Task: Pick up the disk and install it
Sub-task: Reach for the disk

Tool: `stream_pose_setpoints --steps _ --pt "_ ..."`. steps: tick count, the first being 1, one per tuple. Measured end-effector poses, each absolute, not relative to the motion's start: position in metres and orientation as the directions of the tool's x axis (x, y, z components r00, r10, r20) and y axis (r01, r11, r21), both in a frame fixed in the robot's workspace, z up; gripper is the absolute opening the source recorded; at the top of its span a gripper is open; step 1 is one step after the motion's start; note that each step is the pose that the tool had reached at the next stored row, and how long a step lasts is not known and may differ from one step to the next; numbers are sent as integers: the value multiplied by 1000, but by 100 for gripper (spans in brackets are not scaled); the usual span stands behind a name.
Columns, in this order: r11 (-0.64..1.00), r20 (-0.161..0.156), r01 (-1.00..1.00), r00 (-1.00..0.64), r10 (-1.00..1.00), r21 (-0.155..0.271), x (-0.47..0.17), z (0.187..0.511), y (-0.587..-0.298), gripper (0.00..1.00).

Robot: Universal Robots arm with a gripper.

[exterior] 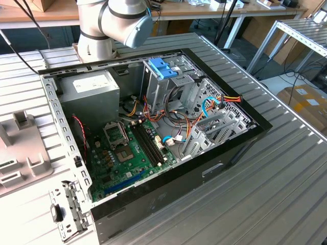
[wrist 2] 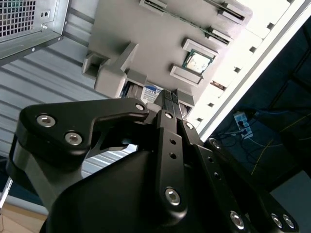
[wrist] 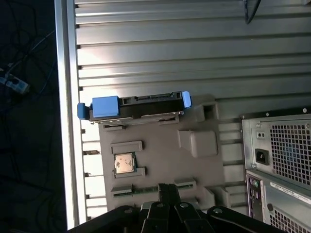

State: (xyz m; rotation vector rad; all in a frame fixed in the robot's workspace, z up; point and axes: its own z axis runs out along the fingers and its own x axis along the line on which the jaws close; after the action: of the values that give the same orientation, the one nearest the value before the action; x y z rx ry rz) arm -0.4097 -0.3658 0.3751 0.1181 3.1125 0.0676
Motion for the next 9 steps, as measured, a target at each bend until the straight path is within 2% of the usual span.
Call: stream_pose_setpoints --steps 9 --pt "996 -24 75 -997 76 44 -414 370 -360 11"
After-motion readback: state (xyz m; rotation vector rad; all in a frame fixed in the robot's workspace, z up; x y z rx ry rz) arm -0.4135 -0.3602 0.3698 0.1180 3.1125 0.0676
